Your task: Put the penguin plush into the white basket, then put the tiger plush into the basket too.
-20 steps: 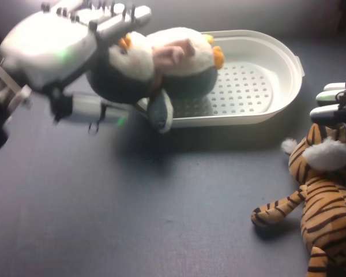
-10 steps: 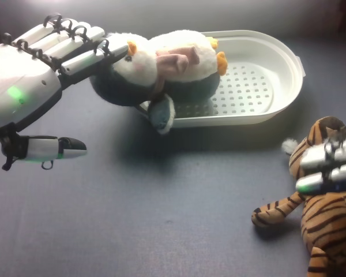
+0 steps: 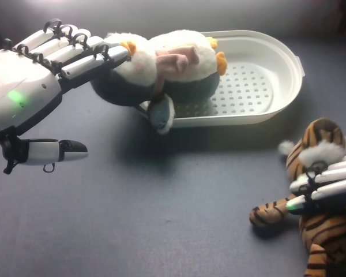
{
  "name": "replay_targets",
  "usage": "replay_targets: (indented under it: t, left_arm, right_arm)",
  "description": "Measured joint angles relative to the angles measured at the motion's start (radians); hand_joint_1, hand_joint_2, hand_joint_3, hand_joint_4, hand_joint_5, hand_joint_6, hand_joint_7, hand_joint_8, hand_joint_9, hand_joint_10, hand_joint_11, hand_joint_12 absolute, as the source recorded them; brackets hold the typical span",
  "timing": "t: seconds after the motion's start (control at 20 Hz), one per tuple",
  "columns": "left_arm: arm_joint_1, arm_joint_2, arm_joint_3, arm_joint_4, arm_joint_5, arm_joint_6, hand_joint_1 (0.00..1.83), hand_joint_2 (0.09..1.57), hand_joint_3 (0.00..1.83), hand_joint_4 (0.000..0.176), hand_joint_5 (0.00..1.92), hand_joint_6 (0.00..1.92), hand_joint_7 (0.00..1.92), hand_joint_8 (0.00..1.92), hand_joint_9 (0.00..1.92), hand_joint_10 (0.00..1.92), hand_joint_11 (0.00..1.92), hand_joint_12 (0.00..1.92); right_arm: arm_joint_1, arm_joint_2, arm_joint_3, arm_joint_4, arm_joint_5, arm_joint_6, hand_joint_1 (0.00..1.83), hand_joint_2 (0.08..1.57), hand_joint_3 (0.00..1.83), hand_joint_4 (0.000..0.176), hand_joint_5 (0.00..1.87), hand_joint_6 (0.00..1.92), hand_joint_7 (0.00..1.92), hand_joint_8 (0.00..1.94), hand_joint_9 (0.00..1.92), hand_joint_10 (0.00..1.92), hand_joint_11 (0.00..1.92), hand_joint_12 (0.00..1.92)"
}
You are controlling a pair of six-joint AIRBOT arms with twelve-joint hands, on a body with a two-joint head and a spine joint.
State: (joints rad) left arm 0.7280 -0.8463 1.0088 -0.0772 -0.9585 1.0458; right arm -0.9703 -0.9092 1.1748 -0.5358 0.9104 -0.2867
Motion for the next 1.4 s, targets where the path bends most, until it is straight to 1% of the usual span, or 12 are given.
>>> replay_targets:
  t: [0.05,0.3,0.45,0.65,0.9,0.95,1.0,1.05,1.1,1.15,1.25,1.4]
  left_arm:
    - [0.000,0.000,0.000,0.000,0.000,0.000,0.99,0.91,0.00,0.176,0.11,0.00,0.15,0.00,0.11,0.00,0.00,0.34]
    - [0.008,0.000,0.000,-0.001,-0.011,-0.012,0.96,0.91,0.00,0.176,0.12,0.00,0.16,0.00,0.13,0.01,0.00,0.35]
    - [0.021,0.000,0.000,0.000,-0.022,-0.023,0.96,0.92,0.00,0.176,0.11,0.00,0.15,0.00,0.13,0.00,0.00,0.41]
    - [0.024,0.000,0.000,0.002,-0.024,-0.026,0.95,0.92,0.00,0.176,0.08,0.00,0.17,0.00,0.19,0.01,0.00,0.53]
    - [0.024,-0.006,0.000,0.008,-0.017,-0.026,0.94,0.89,0.00,0.153,0.12,0.00,0.19,0.00,0.20,0.01,0.00,0.64]
    - [0.024,-0.010,0.000,0.006,-0.019,-0.026,0.96,0.88,0.00,0.137,0.14,0.00,0.19,0.00,0.19,0.00,0.00,0.62]
    - [0.024,-0.012,0.001,0.006,-0.019,-0.027,0.97,0.88,0.00,0.145,0.14,0.00,0.18,0.00,0.18,0.00,0.00,0.59]
    - [0.024,-0.012,0.001,0.008,-0.014,-0.030,1.00,0.88,0.00,0.147,0.13,0.00,0.17,0.00,0.16,0.00,0.00,0.54]
    - [0.024,-0.016,0.001,0.014,-0.016,-0.031,1.02,0.88,0.00,0.138,0.13,0.00,0.16,0.00,0.15,0.00,0.00,0.50]
    - [0.024,-0.020,0.001,0.018,-0.013,-0.035,1.02,0.88,0.00,0.145,0.12,0.00,0.14,0.00,0.13,0.00,0.00,0.43]
    - [0.024,-0.023,0.001,0.026,-0.008,-0.041,1.07,0.86,0.00,0.150,0.14,0.00,0.13,0.00,0.11,0.00,0.00,0.46]
    - [0.036,-0.023,0.000,0.025,-0.034,-0.055,1.03,0.87,0.00,0.148,0.13,0.00,0.13,0.00,0.12,0.01,0.00,0.48]
  right_arm:
    - [0.013,-0.011,0.010,0.002,-0.003,-0.003,1.14,1.34,0.00,0.000,0.63,1.28,0.53,1.79,0.53,1.64,0.62,1.68]
    - [0.026,-0.026,0.034,0.094,0.016,-0.033,1.30,1.32,0.00,0.000,0.71,1.27,0.46,1.73,0.56,1.81,0.48,1.72]
    - [0.053,0.023,-0.006,0.206,0.086,-0.153,1.22,1.22,0.00,0.000,0.94,0.98,0.64,1.58,0.57,1.38,0.55,1.49]
    - [0.138,0.008,0.037,0.377,0.223,-0.261,1.21,1.23,0.00,0.000,0.93,0.96,0.64,1.62,0.65,1.46,0.61,1.59]
    - [0.364,-0.143,0.195,0.381,0.092,-0.269,1.34,1.20,0.00,0.000,0.95,0.92,0.65,1.43,0.76,1.47,0.67,1.38]
    - [0.392,-0.168,0.222,0.380,0.055,-0.269,1.25,1.18,0.00,0.000,0.99,0.85,0.73,1.47,0.77,1.24,0.76,1.35]
    - [0.417,-0.197,0.257,0.372,0.010,-0.269,1.34,1.18,0.00,0.000,0.91,0.86,0.75,1.42,0.83,1.38,0.74,1.29]
    - [0.437,-0.225,0.288,0.372,-0.046,-0.270,1.34,1.16,0.00,0.000,0.76,0.43,0.82,1.27,0.70,0.90,0.61,1.15]
    - [0.444,-0.239,0.304,0.369,-0.093,-0.269,1.14,1.04,0.00,0.072,0.39,0.11,0.50,0.45,0.50,0.37,0.27,0.88]
    - [0.444,-0.243,0.312,0.365,-0.130,-0.270,0.95,0.97,0.00,0.155,0.08,0.02,0.20,0.11,0.25,0.10,0.05,0.55]
    - [0.443,-0.244,0.315,0.365,-0.190,-0.274,0.76,0.95,0.00,0.175,0.00,0.00,0.01,0.00,0.03,0.00,0.00,0.06]
    - [0.444,-0.239,0.308,0.381,-0.164,-0.273,0.68,0.99,0.01,0.176,0.00,0.00,0.00,0.00,0.00,0.00,0.00,0.00]
